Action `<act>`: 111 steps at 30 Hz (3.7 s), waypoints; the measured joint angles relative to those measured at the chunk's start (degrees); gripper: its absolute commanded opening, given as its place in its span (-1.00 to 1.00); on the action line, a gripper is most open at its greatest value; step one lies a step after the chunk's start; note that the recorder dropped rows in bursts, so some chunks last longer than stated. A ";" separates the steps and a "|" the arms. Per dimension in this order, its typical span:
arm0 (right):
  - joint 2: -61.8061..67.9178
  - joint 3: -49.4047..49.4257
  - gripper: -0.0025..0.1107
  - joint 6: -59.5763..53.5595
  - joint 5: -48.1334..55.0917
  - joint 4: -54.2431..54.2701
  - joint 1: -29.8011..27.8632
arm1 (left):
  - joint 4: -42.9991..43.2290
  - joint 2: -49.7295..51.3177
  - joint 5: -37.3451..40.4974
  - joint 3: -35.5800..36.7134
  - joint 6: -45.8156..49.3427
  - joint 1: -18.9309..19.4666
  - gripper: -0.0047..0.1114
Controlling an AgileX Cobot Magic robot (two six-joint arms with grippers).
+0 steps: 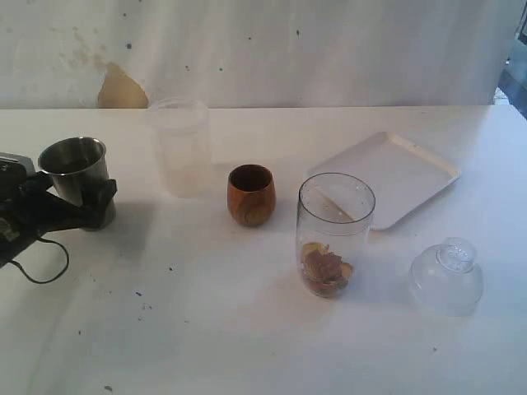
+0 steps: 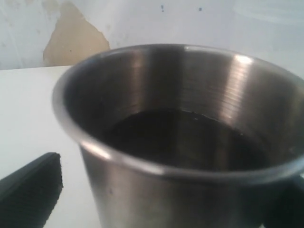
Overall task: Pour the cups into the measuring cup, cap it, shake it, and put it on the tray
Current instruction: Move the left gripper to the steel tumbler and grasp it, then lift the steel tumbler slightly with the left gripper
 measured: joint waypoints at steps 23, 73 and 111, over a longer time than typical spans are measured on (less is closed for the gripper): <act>0.00 0.00 -0.96 0.00 0.00 0.00 0.00 | 2.09 4.52 0.00 -6.75 1.29 0.00 0.89; 0.00 0.00 -0.96 0.00 0.00 0.00 0.00 | 5.06 4.65 0.00 -9.24 -0.19 0.00 0.89; 0.00 0.00 -0.96 0.11 0.00 0.00 0.00 | 4.54 7.89 0.01 -12.57 -1.64 -0.37 -0.91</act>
